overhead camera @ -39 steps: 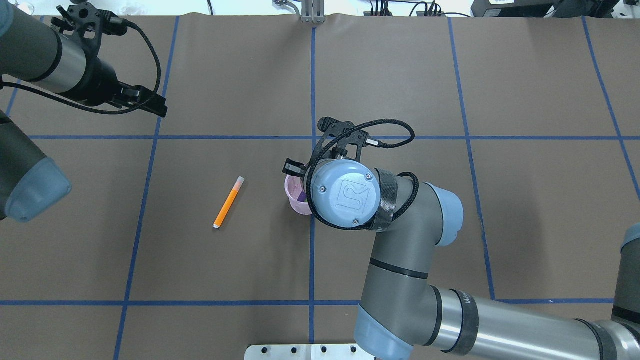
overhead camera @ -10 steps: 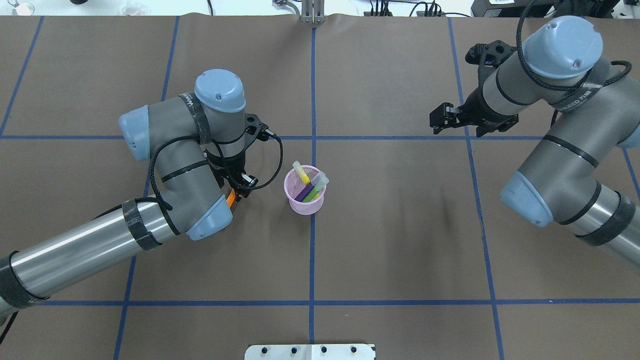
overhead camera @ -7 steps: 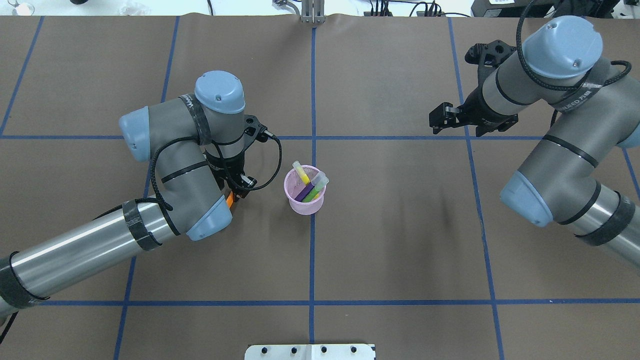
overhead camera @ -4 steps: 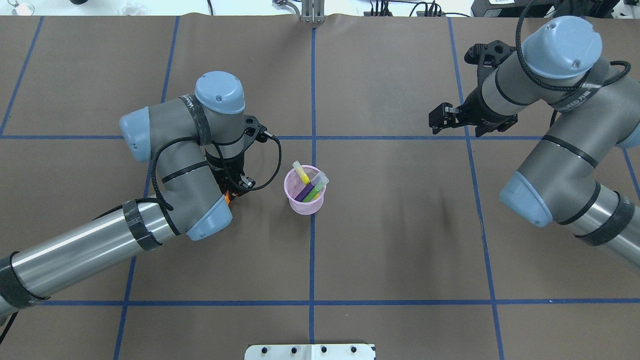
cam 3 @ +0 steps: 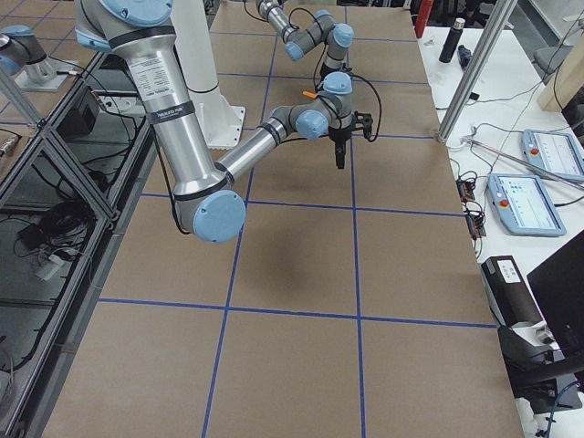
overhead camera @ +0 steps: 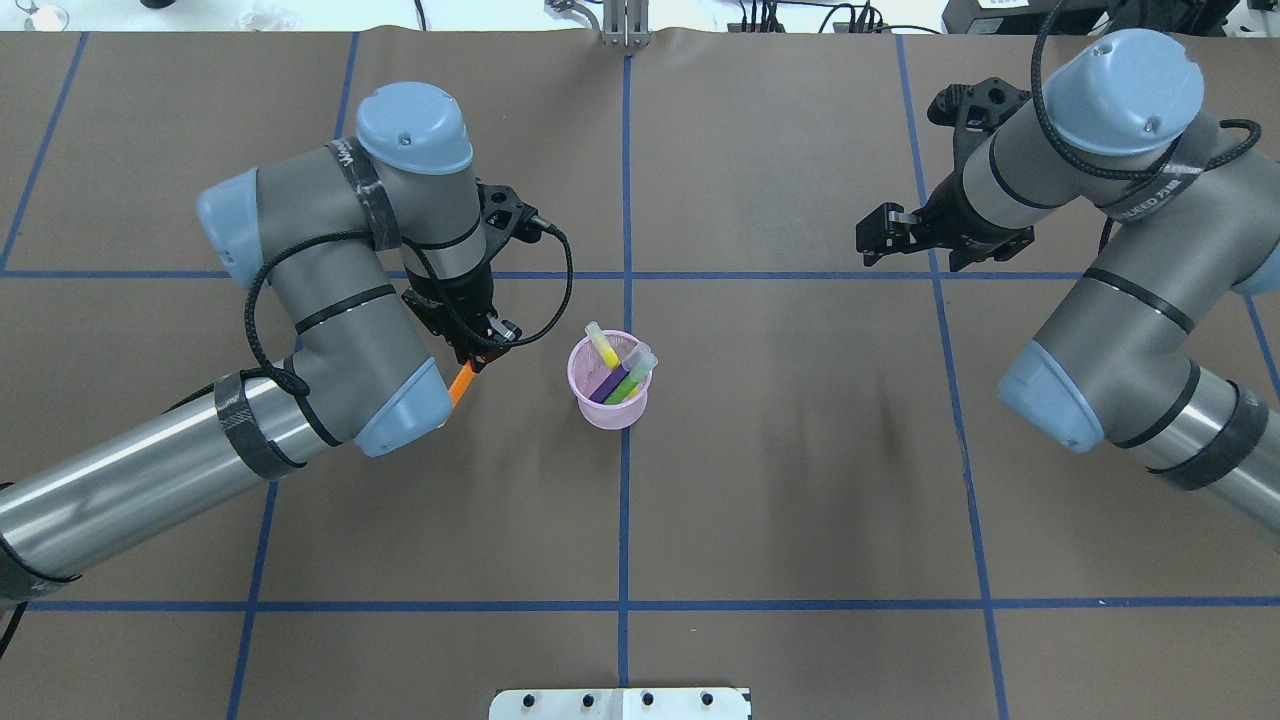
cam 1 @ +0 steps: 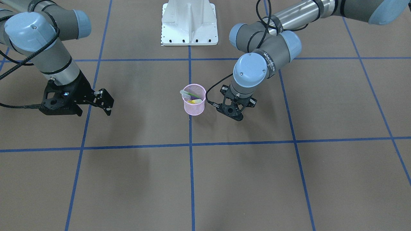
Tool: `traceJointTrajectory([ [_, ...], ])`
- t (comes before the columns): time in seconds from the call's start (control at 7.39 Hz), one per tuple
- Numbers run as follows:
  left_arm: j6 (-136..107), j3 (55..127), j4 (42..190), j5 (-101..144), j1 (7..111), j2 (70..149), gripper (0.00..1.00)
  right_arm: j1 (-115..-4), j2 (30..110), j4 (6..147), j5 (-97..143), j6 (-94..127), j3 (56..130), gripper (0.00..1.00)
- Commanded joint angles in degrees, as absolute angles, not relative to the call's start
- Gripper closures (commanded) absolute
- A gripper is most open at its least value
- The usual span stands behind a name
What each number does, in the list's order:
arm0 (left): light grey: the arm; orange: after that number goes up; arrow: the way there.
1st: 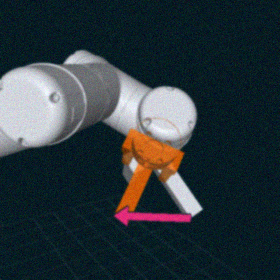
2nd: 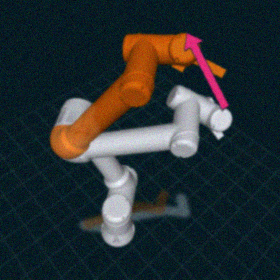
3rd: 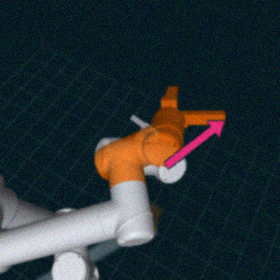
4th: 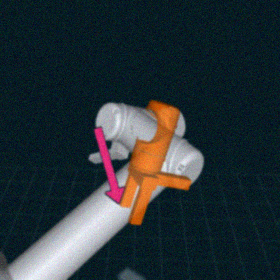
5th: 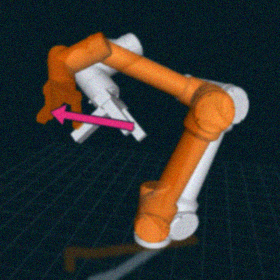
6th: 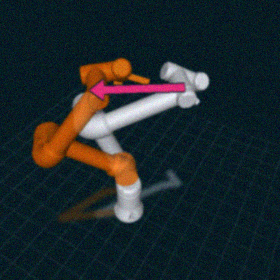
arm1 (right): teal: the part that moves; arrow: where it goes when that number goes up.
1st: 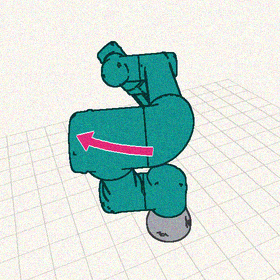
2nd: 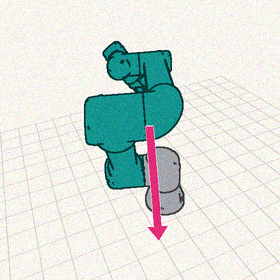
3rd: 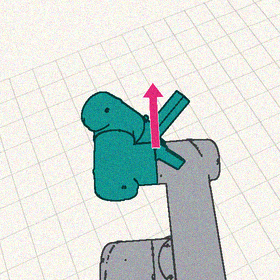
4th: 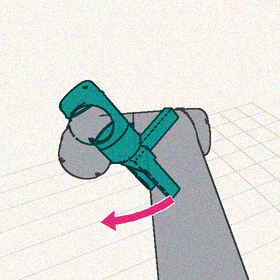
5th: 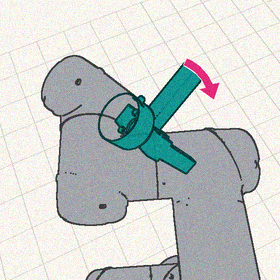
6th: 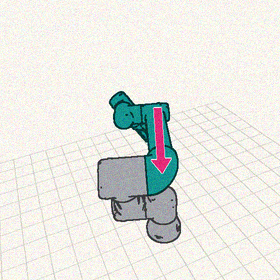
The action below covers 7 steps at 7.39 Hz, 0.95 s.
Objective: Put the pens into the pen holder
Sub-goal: 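Lift the orange pen upright with the left gripper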
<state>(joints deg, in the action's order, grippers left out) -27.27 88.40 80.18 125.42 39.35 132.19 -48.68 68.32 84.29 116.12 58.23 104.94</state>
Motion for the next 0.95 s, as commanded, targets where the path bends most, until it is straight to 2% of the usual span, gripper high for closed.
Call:
traceJointTrajectory([
  [0.0, -36.7, 95.2, 85.2, 123.1, 40.2, 132.0, 1.00, -48.7, 68.3, 84.3, 116.0, 58.3, 104.9, 0.00],
  [0.54, -41.7, 99.7, 92.5, 109.2, 39.5, 132.6, 1.00, -48.7, 68.4, 84.3, 115.8, 58.3, 104.9, 0.00],
  [0.81, -45.1, 99.7, 103.8, 101.3, 37.5, 132.0, 1.00, -48.8, 68.3, 84.2, 115.8, 58.3, 105.0, 0.00],
])
